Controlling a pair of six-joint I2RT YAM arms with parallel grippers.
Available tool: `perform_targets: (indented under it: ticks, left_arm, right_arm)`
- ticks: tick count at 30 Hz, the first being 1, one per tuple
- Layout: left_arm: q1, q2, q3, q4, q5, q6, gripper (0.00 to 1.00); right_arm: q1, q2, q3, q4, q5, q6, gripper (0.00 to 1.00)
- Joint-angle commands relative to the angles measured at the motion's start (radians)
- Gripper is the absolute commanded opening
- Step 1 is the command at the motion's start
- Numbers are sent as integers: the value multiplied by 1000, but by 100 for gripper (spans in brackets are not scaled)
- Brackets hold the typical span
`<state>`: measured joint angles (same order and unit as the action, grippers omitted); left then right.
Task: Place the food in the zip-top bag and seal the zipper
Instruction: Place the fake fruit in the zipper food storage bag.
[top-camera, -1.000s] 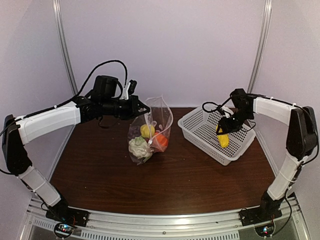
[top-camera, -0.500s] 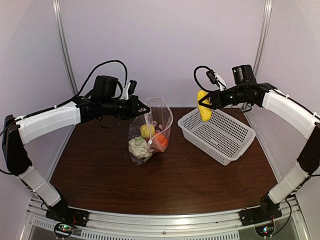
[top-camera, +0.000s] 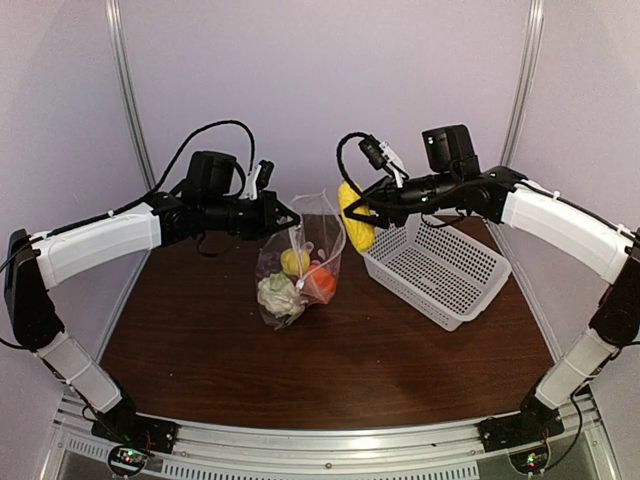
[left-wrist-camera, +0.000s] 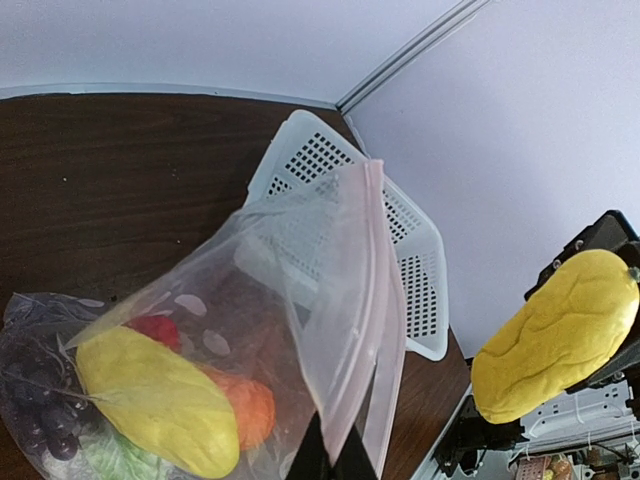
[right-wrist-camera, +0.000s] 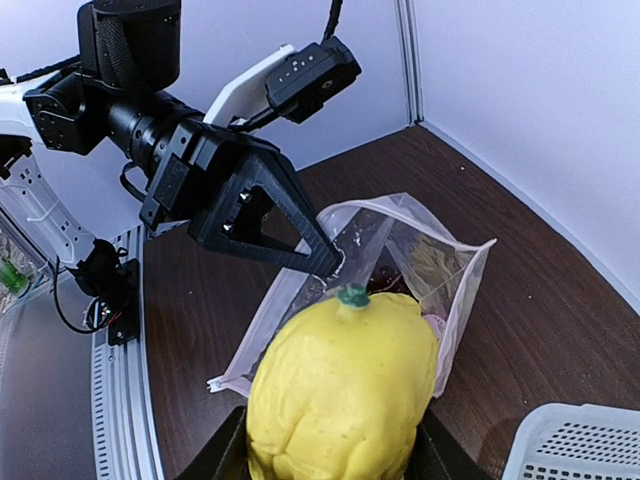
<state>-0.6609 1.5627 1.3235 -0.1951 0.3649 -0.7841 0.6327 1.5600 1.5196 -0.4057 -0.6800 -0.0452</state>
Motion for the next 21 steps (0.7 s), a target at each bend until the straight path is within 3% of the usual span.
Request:
perform_targets:
  ticks: [1, 15, 19, 21]
  left_arm:
    - [6, -15, 19, 5, 12, 18, 0]
    - [6, -10, 45, -6, 34, 7, 0]
    - [6, -15, 45, -13, 29, 13, 0]
    - [6, -17, 43, -13, 29, 14, 0]
  right_arm:
    - [30, 64, 62, 68, 15, -9, 36]
    - [76, 224, 131, 246, 29, 78, 39]
    - [76, 249, 137, 236, 45, 68, 43]
    - [77, 253, 132, 233, 51, 62, 51]
